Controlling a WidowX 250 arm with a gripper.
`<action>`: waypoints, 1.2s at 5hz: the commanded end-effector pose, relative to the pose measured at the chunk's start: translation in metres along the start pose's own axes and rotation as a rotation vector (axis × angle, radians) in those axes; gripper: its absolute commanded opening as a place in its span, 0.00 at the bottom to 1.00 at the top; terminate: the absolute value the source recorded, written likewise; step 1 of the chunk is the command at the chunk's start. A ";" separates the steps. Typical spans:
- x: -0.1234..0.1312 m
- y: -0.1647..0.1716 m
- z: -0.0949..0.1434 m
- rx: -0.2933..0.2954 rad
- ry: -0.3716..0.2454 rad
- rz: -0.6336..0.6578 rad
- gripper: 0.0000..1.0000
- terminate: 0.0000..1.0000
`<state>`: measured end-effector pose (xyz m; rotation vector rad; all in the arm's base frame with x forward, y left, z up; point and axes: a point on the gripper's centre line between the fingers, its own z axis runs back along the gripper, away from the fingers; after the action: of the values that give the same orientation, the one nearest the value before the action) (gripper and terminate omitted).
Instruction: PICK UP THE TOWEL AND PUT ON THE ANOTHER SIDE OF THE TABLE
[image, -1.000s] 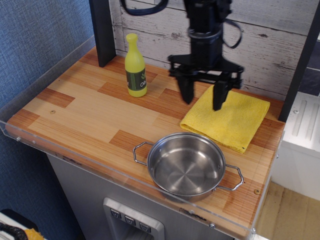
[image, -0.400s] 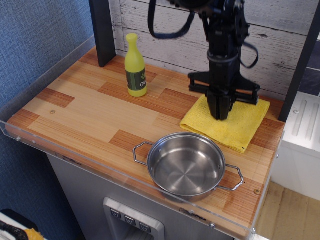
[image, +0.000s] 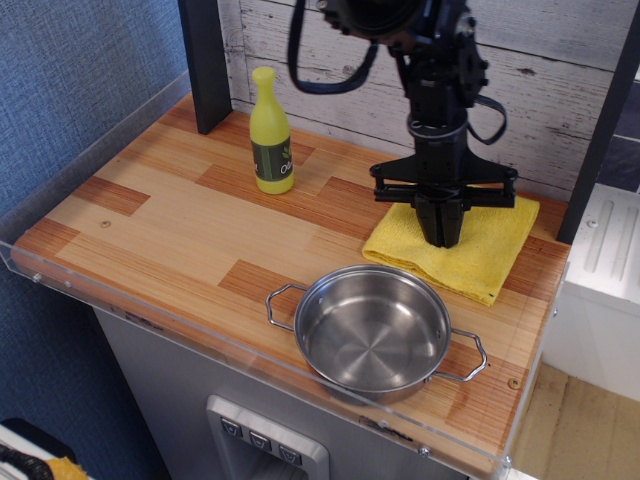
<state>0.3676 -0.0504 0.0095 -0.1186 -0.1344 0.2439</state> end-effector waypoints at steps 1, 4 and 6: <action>-0.006 0.040 0.005 0.036 -0.031 0.181 0.00 0.00; -0.022 0.103 0.001 0.017 -0.035 0.399 0.00 0.00; -0.043 0.116 0.006 -0.009 -0.012 0.419 0.00 0.00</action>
<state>0.3182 0.0457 0.0031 -0.1715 -0.1764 0.6556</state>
